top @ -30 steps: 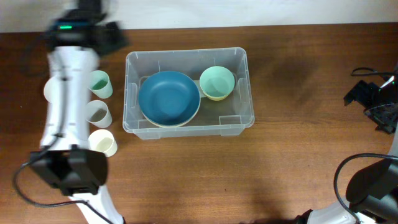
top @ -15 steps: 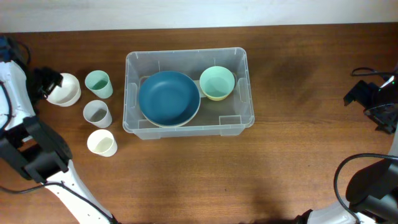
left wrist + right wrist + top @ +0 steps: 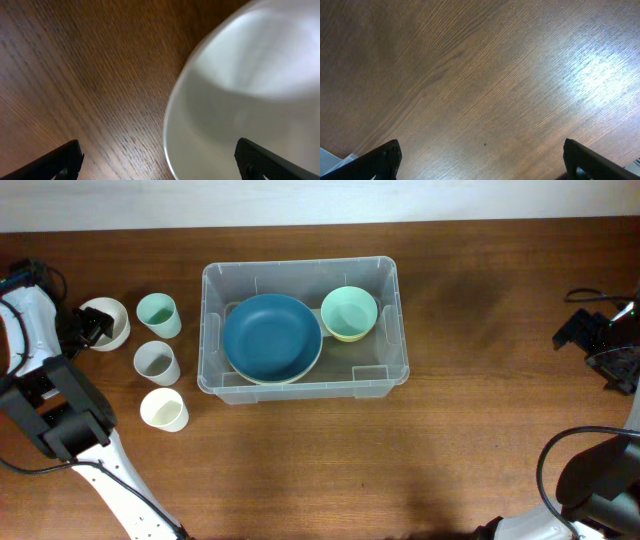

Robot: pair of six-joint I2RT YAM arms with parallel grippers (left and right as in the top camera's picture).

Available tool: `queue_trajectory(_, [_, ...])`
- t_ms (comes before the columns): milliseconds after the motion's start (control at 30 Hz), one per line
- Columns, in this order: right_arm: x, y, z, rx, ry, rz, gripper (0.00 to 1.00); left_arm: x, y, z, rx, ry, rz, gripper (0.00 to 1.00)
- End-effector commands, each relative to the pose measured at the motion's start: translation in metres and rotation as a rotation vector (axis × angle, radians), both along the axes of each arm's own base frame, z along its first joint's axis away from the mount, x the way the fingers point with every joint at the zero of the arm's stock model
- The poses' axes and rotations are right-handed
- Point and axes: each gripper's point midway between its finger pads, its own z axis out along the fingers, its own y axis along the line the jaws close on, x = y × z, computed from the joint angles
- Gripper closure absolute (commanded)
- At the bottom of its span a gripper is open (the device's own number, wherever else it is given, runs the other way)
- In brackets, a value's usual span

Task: Pack container
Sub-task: 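Grip the white bowl's rim with the left gripper and lift, then carry the white bowl over the container and lower onto green bowl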

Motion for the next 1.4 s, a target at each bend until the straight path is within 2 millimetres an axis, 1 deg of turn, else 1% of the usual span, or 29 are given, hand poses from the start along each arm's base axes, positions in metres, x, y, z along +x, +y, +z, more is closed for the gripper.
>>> queue_trajectory(0, [-0.001, -0.001, 0.003, -0.005, -0.008, -0.012, 0.01, -0.006, 0.005, -0.012, 0.001, 0.027, 0.024, 0.07])
queue_trajectory(33, [-0.002, -0.001, 0.003, -0.005, -0.008, -0.012, 0.01, -0.005, 0.006, -0.012, 0.002, 0.025, 0.024, 0.17])
queue_trajectory(67, [-0.002, -0.001, 0.003, -0.005, -0.008, -0.012, 0.01, -0.005, 0.006, -0.012, 0.003, 0.024, 0.024, 0.33])
queue_trajectory(100, [-0.001, -0.001, 0.003, -0.005, -0.008, -0.012, 0.01, -0.005, 0.006, -0.012, 0.003, 0.023, 0.024, 0.54])
queue_trajectory(133, [-0.002, -0.001, 0.003, -0.005, -0.008, -0.012, 0.01, -0.004, 0.006, -0.012, 0.004, 0.022, 0.024, 0.63])
queue_trajectory(267, [-0.002, -0.001, 0.003, -0.005, -0.008, -0.012, 0.01, -0.003, 0.008, -0.012, 0.007, 0.015, 0.026, 0.86])
queue_trajectory(367, [-0.001, -0.001, 0.003, -0.005, -0.008, -0.012, 0.01, -0.003, 0.011, -0.012, 0.012, 0.008, 0.031, 0.93])
queue_trajectory(433, [-0.002, -0.001, 0.003, -0.005, -0.008, -0.012, 0.01, -0.005, 0.019, -0.012, 0.015, 0.002, 0.046, 0.99])
queue_trajectory(467, [-0.002, -0.001, 0.003, -0.005, -0.008, -0.012, 0.01, -0.006, 0.021, -0.012, 0.015, 0.001, 0.052, 0.99])
queue_trajectory(567, [-0.001, -0.001, 0.003, -0.006, -0.008, -0.012, 0.01, -0.018, 0.041, -0.009, 0.014, -0.003, 0.091, 0.99])
queue_trajectory(633, [-0.002, -0.001, 0.003, -0.006, -0.007, -0.012, 0.01, -0.026, 0.056, 0.0, 0.007, -0.015, 0.116, 0.99])
queue_trajectory(700, [-0.001, -0.001, 0.003, -0.006, -0.008, -0.012, 0.01, -0.029, 0.07, 0.016, -0.007, -0.059, 0.113, 0.99])
queue_trajectory(733, [-0.001, -0.001, 0.003, -0.006, -0.008, -0.012, 0.01, -0.03, 0.078, 0.027, -0.011, -0.087, 0.127, 0.99])
queue_trajectory(767, [-0.002, -0.001, 0.003, -0.005, -0.008, -0.012, 0.01, -0.03, 0.084, 0.044, -0.025, -0.128, 0.145, 0.99])
queue_trajectory(800, [-0.002, -0.001, 0.003, -0.005, -0.008, -0.012, 0.01, -0.028, 0.087, 0.058, -0.041, -0.17, 0.155, 1.0])
queue_trajectory(833, [-0.001, -0.001, 0.003, -0.005, -0.008, -0.012, 0.01, -0.024, 0.088, 0.078, -0.072, -0.234, 0.152, 0.99])
queue_trajectory(867, [-0.001, -0.001, 0.003, -0.005, -0.008, -0.012, 0.01, -0.014, 0.083, 0.112, -0.121, -0.352, 0.115, 1.0])
queue_trajectory(900, [-0.001, -0.001, 0.003, -0.005, -0.008, -0.012, 0.01, -0.009, 0.079, 0.129, -0.145, -0.415, 0.087, 0.99])
queue_trajectory(967, [-0.002, -0.001, 0.003, -0.005, -0.008, -0.012, 0.01, 0.005, 0.052, 0.186, -0.209, -0.585, 0.001, 0.99])
queue_trajectory(1000, [-0.002, -0.001, 0.003, -0.005, -0.008, -0.012, 0.01, 0.01, 0.04, 0.204, -0.223, -0.633, -0.037, 1.0])
queue_trajectory(1033, [-0.001, -0.001, 0.003, -0.005, -0.008, -0.012, 0.01, 0.016, 0.017, 0.23, -0.237, -0.698, -0.111, 1.0])
queue_trajectory(1067, [-0.002, -0.001, 0.003, -0.006, -0.007, -0.012, 0.01, 0.019, 0.006, 0.24, -0.241, -0.724, -0.151, 0.99])
queue_trajectory(1100, [-0.002, -0.001, 0.003, -0.005, -0.008, -0.012, 0.01, 0.027, -0.017, 0.26, -0.242, -0.788, -0.249, 0.99])
queue_trajectory(1133, [-0.002, -0.001, 0.003, -0.005, -0.008, -0.012, 0.01, 0.039, -0.063, 0.286, -0.289, -0.87, -0.4, 0.99])
queue_trajectory(1167, [-0.001, -0.001, 0.003, -0.005, -0.008, -0.012, 0.01, 0.043, -0.084, 0.293, -0.311, -0.883, -0.444, 0.99])
queue_trajectory(1200, [-0.002, -0.001, 0.003, -0.005, -0.008, -0.012, 0.01, 0.05, -0.127, 0.303, -0.34, -0.89, -0.533, 1.0])
queue_trajectory(1233, [-0.002, -0.001, 0.003, -0.006, -0.007, -0.012, 0.01, 0.057, -0.168, 0.306, -0.363, -0.881, -0.617, 0.99])
queue_trajectory(1300, [-0.002, -0.001, 0.003, -0.005, -0.008, -0.012, 0.01, 0.064, -0.233, 0.299, -0.373, -0.831, -0.746, 1.0])
queue_trajectory(1367, [-0.001, -0.001, 0.003, -0.005, -0.008, -0.012, 0.01, 0.065, -0.276, 0.287, -0.339, -0.769, -0.826, 1.0])
